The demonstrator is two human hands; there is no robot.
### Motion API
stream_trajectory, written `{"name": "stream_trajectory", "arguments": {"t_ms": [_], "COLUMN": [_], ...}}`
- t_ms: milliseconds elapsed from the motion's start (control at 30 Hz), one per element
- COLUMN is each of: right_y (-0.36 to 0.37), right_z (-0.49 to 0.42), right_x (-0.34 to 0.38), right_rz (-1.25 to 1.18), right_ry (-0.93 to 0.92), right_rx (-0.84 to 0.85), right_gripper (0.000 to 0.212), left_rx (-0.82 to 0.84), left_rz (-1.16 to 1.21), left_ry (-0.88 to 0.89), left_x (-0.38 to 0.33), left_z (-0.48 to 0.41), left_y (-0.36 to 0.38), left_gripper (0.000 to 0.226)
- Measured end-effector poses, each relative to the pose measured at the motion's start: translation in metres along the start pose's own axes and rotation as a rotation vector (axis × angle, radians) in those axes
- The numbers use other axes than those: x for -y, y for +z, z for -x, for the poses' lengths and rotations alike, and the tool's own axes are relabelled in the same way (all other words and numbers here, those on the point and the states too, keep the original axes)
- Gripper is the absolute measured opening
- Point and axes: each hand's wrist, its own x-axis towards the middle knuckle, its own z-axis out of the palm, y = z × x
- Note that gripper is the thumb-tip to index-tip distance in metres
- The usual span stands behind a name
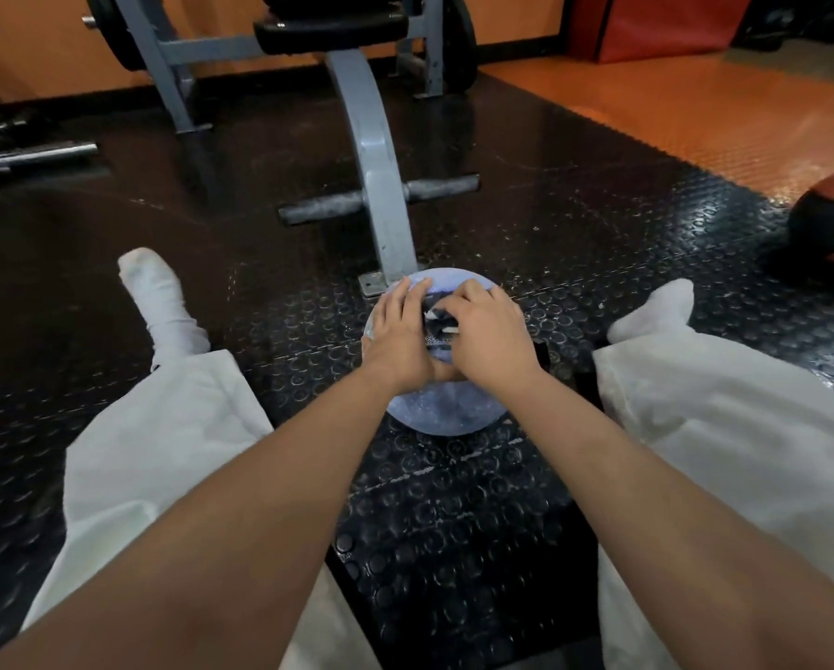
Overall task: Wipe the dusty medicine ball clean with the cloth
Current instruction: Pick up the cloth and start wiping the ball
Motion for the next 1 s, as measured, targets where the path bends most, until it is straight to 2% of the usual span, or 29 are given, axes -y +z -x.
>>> {"name": "stream_trajectory", "arguments": {"t_ms": [133,233,333,433,533,667,833,1000], "right_y": [-0.007,0.000,0.005,-0.002,-0.004,0.000,-0.006,-0.011], "right_z": [-0.003,0.002,0.009,0.004,-0.004,-0.005,0.001,-0.015], "right_x": [0.006,0.013,0.012,0.007,0.009,0.011,0.000,-0.002], "right_rz": [0.043,0.038,0.041,0.037,0.045,0.008,-0.007,0.027], "right_ry": [0.015,0.037,-0.031,-0.059,-0.006,0.016,-0.055,0.006], "right_rx": [0.009,-0.035,-0.022,0.022,-0.008,-0.055,0.023,-0.058], "right_gripper": [0.044,0.043,0.040,0.041,0.042,0.041,0.039,0.045], "left_rx": [-0.005,0.029,0.092,0.123,0.113,0.094,0.107,0.147], "left_rz": [0.017,0.011,-0.038,-0.109,-0.149,-0.187,-0.025,-0.091], "left_ry": [-0.014,-0.044,-0.120,-0.160,-0.140,-0.116,0.016,-0.002], "left_x": [0.006,0.003,-0.007,-0.014,-0.014,-0.010,-0.001,-0.008], "left_z": [0.002,0.003,0.004,0.008,0.014,0.005,-0.005,-0.009], "left_y": [0.002,-0.004,-0.017,-0.023,-0.020,-0.026,-0.020,-0.021], "left_gripper": [0.123,0.115,0.104,0.106,0.113,0.106,0.120,0.128]}}
